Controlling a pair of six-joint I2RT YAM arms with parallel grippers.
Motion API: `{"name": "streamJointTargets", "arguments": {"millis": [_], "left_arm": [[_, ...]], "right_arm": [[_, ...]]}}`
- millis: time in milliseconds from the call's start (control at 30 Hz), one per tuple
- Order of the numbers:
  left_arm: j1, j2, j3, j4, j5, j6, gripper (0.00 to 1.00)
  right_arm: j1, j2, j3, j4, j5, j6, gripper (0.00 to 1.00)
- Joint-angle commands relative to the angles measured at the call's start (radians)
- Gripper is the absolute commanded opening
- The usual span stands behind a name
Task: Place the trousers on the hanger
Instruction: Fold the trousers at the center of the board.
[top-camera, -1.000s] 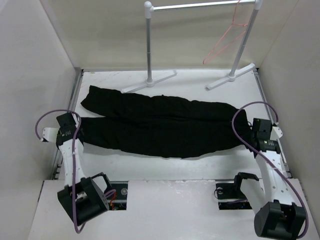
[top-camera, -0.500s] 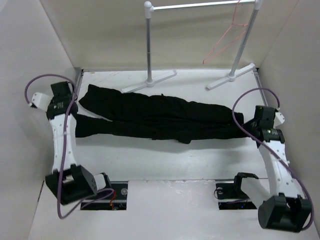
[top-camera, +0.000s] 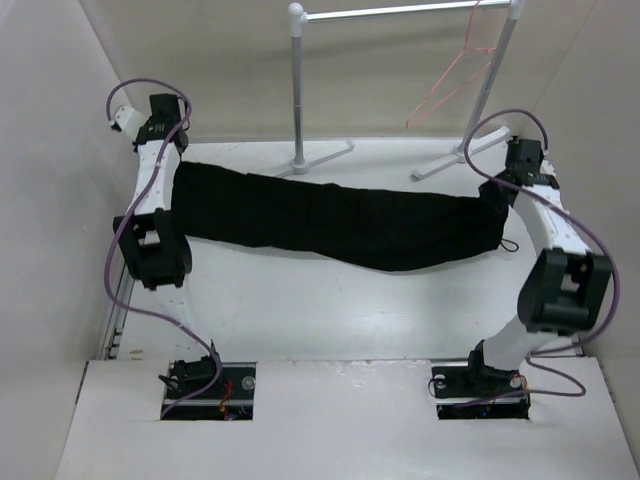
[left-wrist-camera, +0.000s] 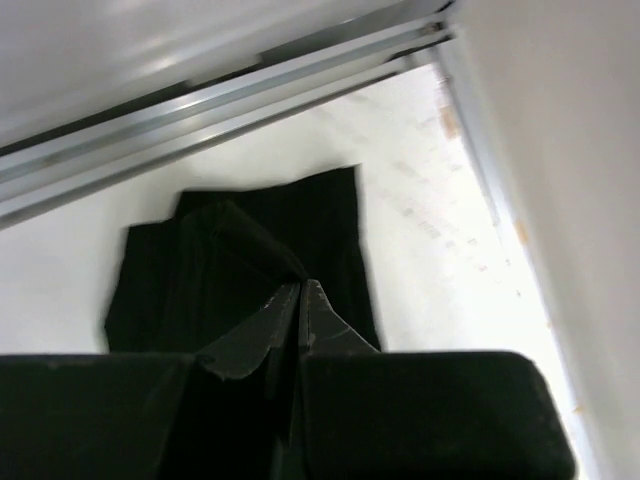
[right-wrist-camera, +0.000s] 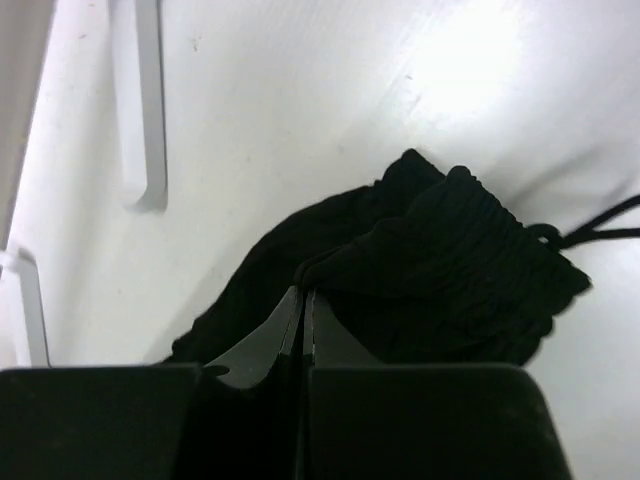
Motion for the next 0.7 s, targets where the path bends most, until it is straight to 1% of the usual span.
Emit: {"name": "streamJointTargets", "arguments": {"millis": [0,33,67,100,133,200,233,267,333,367,400,433,467,500,533,600,633,667], "left_arm": [[-0.009,0.131,0.195,0.018,-0.045,0.046,0.0],[-0.009,0.178,0.246,0.021,-0.045,0.052,0.0],[-0.012,0.227,0.287,0.034,-0.034,0.058,0.03],[-0.012,0.278,0.336,0.047,-0.02,0.073,0.08],[-0.012,0.315,0.372,0.054,0.013,0.084,0.15],[-0.013,0.341,0.397,0.085,0.062,0.103,0.35],[-0.013,0.325,0.38,0.1,0.073,0.11,0.43],[-0.013,0.3,0.354,0.113,0.082,0.116,0.5],[-0.013,0.21,0.253,0.127,0.086,0.126,0.55],[-0.013,0.143,0.166,0.136,0.084,0.123,0.57],[-0.013,0.092,0.095,0.145,0.084,0.12,0.57],[-0.013,0.0,-0.038,0.166,0.08,0.112,0.58],[-0.016,-0.075,-0.159,0.189,0.081,0.095,0.58],[-0.018,-0.143,-0.271,0.215,0.092,0.071,0.58],[-0.021,-0.206,-0.382,0.241,0.116,0.048,0.57],[-0.019,-0.29,-0.544,0.275,0.171,-0.007,0.58],[-0.018,-0.327,-0.62,0.295,0.209,-0.034,0.59],[-0.007,-0.352,-0.686,0.324,0.246,-0.052,0.59]], "right_arm": [[-0.016,0.155,0.15,0.045,-0.018,-0.007,0.01],[-0.016,0.204,0.19,0.046,-0.035,-0.001,0.01],[-0.016,0.241,0.219,0.051,-0.042,0.005,0.03],[-0.016,0.287,0.26,0.051,-0.054,0.014,0.06],[-0.016,0.32,0.294,0.052,-0.054,0.025,0.13],[-0.01,0.349,0.337,0.063,-0.048,0.027,0.4],[-0.01,0.349,0.351,0.066,-0.055,0.022,0.49],[-0.01,0.334,0.351,0.069,-0.058,0.016,0.56],[-0.01,0.276,0.31,0.077,-0.06,-0.002,0.65],[-0.008,0.245,0.28,0.081,-0.063,-0.007,0.66],[-0.003,0.198,0.226,0.094,-0.066,-0.01,0.66],[0.001,0.141,0.157,0.112,-0.066,-0.008,0.66],[0.013,0.064,0.056,0.146,-0.06,-0.002,0.64],[0.02,0.02,-0.007,0.172,-0.058,0.004,0.58],[0.032,-0.037,-0.083,0.199,-0.063,0.017,0.48],[0.061,-0.132,-0.205,0.216,-0.071,0.056,0.18],[0.07,-0.178,-0.256,0.217,-0.078,0.074,0.1],[0.082,-0.218,-0.302,0.223,-0.091,0.09,0.09]]}}
